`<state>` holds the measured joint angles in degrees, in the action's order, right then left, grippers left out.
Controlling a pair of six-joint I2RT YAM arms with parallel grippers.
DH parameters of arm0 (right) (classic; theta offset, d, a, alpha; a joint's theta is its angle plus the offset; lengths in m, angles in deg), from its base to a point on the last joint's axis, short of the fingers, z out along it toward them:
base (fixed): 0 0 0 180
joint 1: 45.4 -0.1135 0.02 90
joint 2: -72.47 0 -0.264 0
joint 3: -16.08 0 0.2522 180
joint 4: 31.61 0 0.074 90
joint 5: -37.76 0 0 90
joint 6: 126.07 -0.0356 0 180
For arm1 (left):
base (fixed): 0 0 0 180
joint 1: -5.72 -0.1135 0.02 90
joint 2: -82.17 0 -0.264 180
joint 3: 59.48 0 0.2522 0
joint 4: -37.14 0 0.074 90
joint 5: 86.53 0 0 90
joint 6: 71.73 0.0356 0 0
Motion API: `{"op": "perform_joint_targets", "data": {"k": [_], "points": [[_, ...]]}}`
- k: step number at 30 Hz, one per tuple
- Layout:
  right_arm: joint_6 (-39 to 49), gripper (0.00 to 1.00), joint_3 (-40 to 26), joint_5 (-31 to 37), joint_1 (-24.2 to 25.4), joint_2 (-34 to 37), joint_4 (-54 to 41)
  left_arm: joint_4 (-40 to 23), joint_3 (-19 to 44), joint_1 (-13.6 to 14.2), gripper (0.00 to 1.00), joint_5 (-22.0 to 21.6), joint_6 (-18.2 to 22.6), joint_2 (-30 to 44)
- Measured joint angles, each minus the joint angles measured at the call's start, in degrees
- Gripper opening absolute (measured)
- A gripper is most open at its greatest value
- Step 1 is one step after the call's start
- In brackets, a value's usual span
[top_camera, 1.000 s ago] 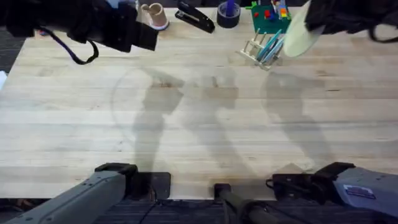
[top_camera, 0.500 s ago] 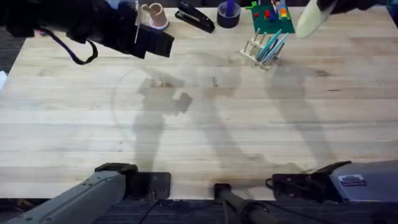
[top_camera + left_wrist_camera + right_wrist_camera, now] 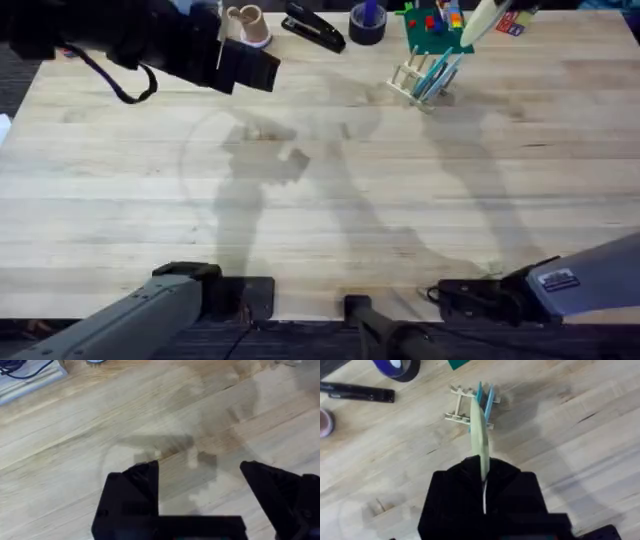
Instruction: Pick up the plates from the table one by one and place each into a slot on the dish rack.
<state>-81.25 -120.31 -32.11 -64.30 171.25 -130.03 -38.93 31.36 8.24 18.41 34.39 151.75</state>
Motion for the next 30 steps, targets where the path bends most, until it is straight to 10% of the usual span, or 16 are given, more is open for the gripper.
{"op": "perform_joint_targets", "data": {"k": [30], "points": [[-6.7, 0.029, 0.0, 0.0, 1.1, 0.1, 2.3, 0.1, 0.0, 0.0, 0.995, 0.0, 0.0, 0.0]]}}
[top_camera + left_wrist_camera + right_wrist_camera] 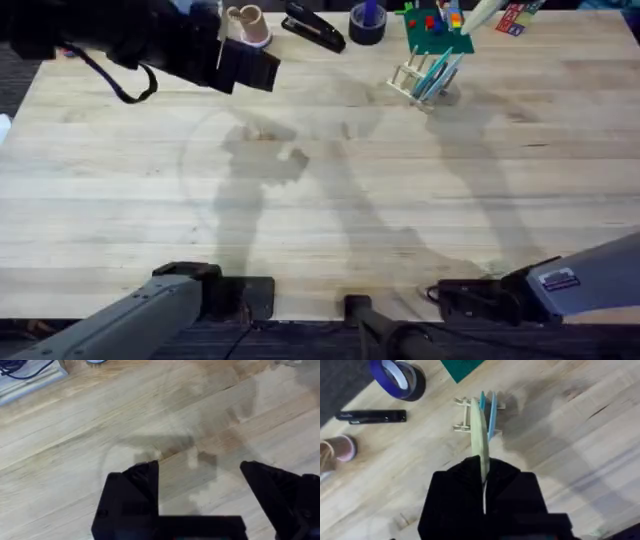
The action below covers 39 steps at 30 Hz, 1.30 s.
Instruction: Pick up the plates from the table one by one and place each into a slot on the dish rack.
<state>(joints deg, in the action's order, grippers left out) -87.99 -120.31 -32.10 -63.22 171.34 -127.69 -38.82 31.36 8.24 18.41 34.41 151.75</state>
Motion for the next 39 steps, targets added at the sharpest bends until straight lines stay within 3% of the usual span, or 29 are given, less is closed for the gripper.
{"op": "perform_joint_targets", "data": {"k": [9, 19, 39], "points": [[-2.4, 0.029, -0.1, 0.0, 0.0, 0.4, 1.0, 0.0, 0.0, 0.0, 0.994, 0.0, 0.0, 0.0], [-2.7, 0.029, -0.3, 0.0, 0.0, 8.0, 1.1, 0.0, 0.0, 0.0, 0.995, 0.0, 0.0, 0.0], [-2.8, 0.029, -0.3, 0.0, 0.4, 14.1, 5.5, 0.0, 0.0, 0.0, 0.994, 0.0, 0.0, 0.0]]}}
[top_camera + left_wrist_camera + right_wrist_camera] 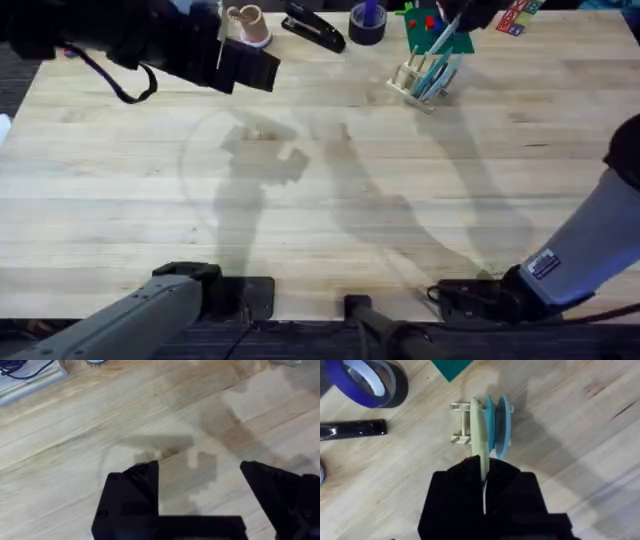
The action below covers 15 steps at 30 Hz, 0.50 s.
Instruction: Pick up the plates from the table one by one and place each into a slot on the dish rack.
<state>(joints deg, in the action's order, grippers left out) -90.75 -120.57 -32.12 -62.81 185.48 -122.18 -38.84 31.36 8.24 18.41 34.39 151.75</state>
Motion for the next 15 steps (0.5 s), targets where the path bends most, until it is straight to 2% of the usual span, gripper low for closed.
{"op": "perform_joint_targets", "data": {"k": [15], "points": [[0.0, 0.029, 0.0, 0.0, 0.1, 4.9, 0.8, -0.2, 0.0, 0.0, 0.995, 0.0, 0.0, 0.0]]}}
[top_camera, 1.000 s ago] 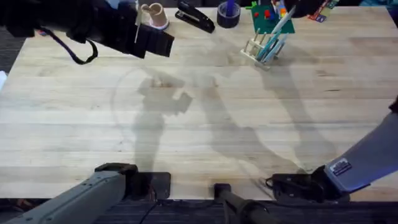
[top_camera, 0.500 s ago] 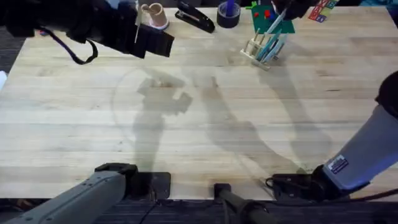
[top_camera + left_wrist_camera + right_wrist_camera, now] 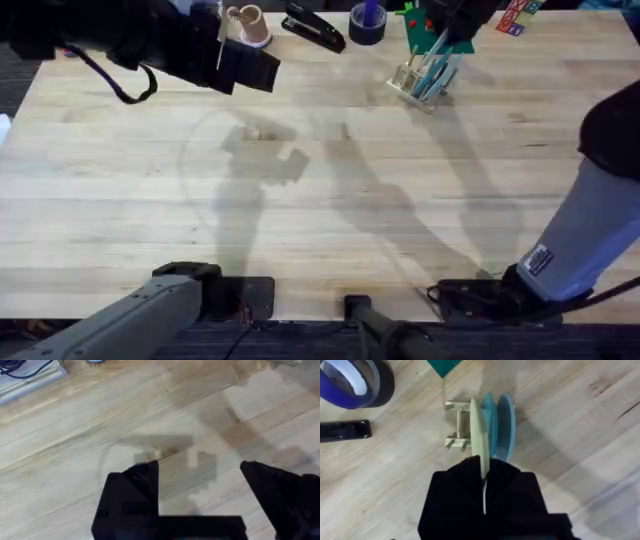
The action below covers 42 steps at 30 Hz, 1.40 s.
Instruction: Pick up the plates from the table one by one and place each into a slot on the dish rack.
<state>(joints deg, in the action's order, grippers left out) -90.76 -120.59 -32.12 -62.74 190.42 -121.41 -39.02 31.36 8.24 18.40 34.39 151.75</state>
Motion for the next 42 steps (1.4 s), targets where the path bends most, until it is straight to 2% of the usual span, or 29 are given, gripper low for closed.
{"op": "perform_joint_targets", "data": {"k": [14, 22, 32, 42], "points": [[0.0, 0.029, 0.0, 0.0, 0.0, 2.0, 3.3, -2.0, 0.0, 0.0, 0.995, 0.0, 0.0, 0.9], [0.0, 0.029, 0.0, 0.0, 0.0, 2.5, 3.3, -2.0, 0.0, 0.0, 0.995, -0.2, 0.0, 1.4], [0.0, 0.029, 0.0, -0.2, 0.0, 6.8, 3.4, -2.0, 0.0, 0.0, 0.995, -0.2, 0.0, 1.4], [0.0, 0.029, 0.0, -0.2, 0.0, 6.9, 3.4, -2.0, 0.0, 0.0, 0.994, -0.2, 0.0, 1.4]]}}
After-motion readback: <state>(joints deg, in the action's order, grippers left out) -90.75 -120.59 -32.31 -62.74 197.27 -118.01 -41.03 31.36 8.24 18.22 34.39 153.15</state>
